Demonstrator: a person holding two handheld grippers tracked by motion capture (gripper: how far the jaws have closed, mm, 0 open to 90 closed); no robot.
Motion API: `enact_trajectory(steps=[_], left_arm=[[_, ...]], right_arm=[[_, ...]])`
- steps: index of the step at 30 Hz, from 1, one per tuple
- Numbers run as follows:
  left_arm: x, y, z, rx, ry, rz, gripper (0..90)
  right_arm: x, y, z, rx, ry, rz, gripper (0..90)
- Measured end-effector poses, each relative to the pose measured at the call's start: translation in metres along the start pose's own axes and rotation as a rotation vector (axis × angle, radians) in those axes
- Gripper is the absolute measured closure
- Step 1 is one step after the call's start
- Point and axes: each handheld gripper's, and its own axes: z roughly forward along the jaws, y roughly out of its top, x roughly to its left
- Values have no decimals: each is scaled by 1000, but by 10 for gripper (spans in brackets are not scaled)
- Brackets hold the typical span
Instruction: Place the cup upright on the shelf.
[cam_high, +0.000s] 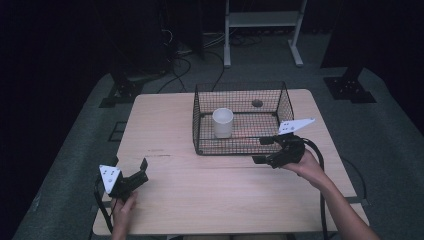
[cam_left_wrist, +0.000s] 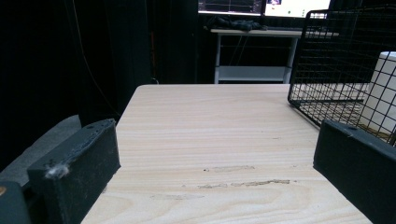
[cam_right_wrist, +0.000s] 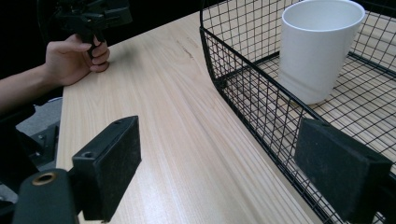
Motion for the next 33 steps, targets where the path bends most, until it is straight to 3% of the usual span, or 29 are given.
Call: enact_trajectory(steps=[15,33], left_arm=[[0,0,0,1,1,0,0],[0,0,0,-1,0,1,0]], right_arm=[[7,-13,-8,-15,-11,2,138],[14,-32,-7,-18,-18,15,138]])
